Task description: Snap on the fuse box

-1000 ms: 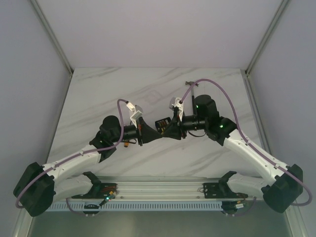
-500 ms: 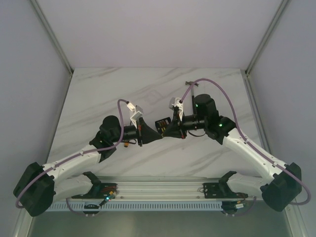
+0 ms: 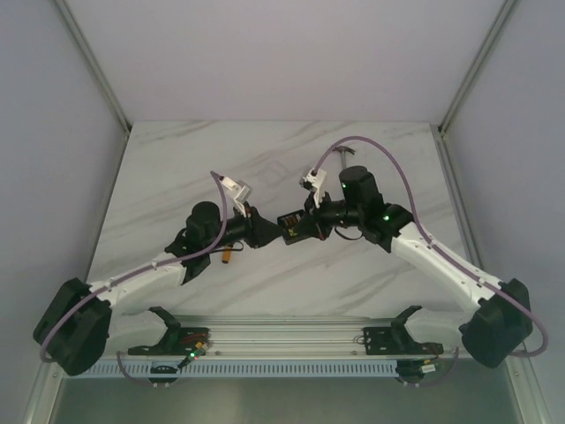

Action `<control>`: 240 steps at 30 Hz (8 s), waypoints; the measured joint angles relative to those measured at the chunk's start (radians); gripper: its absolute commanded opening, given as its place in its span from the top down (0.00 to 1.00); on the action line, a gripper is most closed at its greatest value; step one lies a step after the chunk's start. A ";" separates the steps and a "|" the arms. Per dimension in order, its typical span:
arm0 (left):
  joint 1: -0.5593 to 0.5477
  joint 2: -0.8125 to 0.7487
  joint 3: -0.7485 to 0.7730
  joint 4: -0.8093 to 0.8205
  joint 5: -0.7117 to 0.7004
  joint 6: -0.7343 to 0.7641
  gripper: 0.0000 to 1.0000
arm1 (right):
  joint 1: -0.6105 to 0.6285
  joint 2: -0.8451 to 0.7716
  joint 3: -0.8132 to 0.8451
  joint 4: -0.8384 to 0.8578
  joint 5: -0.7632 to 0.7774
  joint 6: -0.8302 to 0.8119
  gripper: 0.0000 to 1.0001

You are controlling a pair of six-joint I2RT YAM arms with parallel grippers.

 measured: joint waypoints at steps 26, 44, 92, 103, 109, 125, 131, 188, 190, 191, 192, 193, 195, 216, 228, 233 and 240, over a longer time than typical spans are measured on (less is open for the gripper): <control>0.080 0.543 0.172 -0.120 -0.151 -0.279 0.48 | 0.061 0.442 0.163 -0.045 0.660 0.203 1.00; 0.080 0.601 0.192 -0.122 -0.117 -0.325 0.60 | 0.115 0.571 0.229 -0.088 0.780 0.256 1.00; 0.080 0.618 0.196 -0.106 -0.103 -0.339 0.61 | 0.188 0.613 0.230 -0.089 0.932 0.285 1.00; 0.080 0.625 0.196 -0.101 -0.101 -0.350 0.62 | 0.200 0.583 0.167 -0.004 0.953 0.280 0.93; 0.080 0.625 0.196 -0.101 -0.102 -0.350 0.62 | 0.202 0.577 0.156 0.015 0.950 0.277 0.84; 0.080 0.625 0.196 -0.102 -0.102 -0.350 0.62 | 0.200 0.572 0.134 0.005 0.925 0.286 0.77; 0.080 0.625 0.196 -0.102 -0.101 -0.350 0.62 | 0.191 0.568 0.134 0.006 0.917 0.290 0.69; 0.082 0.625 0.196 -0.102 -0.099 -0.350 0.62 | 0.102 0.595 0.209 -0.050 0.744 0.315 0.74; 0.082 0.625 0.196 -0.102 -0.099 -0.350 0.62 | 0.098 0.595 0.209 -0.054 0.744 0.315 0.75; 0.082 0.625 0.196 -0.102 -0.099 -0.350 0.62 | 0.096 0.595 0.209 -0.055 0.744 0.315 0.75; 0.082 0.625 0.196 -0.102 -0.099 -0.350 0.62 | 0.095 0.595 0.209 -0.055 0.744 0.315 0.76; 0.082 0.625 0.196 -0.102 -0.099 -0.350 0.62 | 0.095 0.595 0.209 -0.055 0.744 0.315 0.78; 0.082 0.625 0.196 -0.102 -0.099 -0.350 0.62 | 0.093 0.595 0.209 -0.056 0.744 0.315 0.80; 0.082 0.625 0.196 -0.102 -0.099 -0.350 0.62 | 0.101 0.595 0.209 -0.061 0.752 0.307 1.00; 0.082 0.625 0.196 -0.102 -0.099 -0.350 0.62 | 0.123 0.610 0.205 -0.042 0.799 0.291 1.00; 0.082 0.625 0.196 -0.102 -0.099 -0.350 0.63 | 0.131 0.606 0.196 -0.027 0.812 0.287 1.00; 0.082 0.625 0.196 -0.102 -0.099 -0.350 0.63 | 0.139 0.608 0.194 -0.026 0.832 0.284 1.00</control>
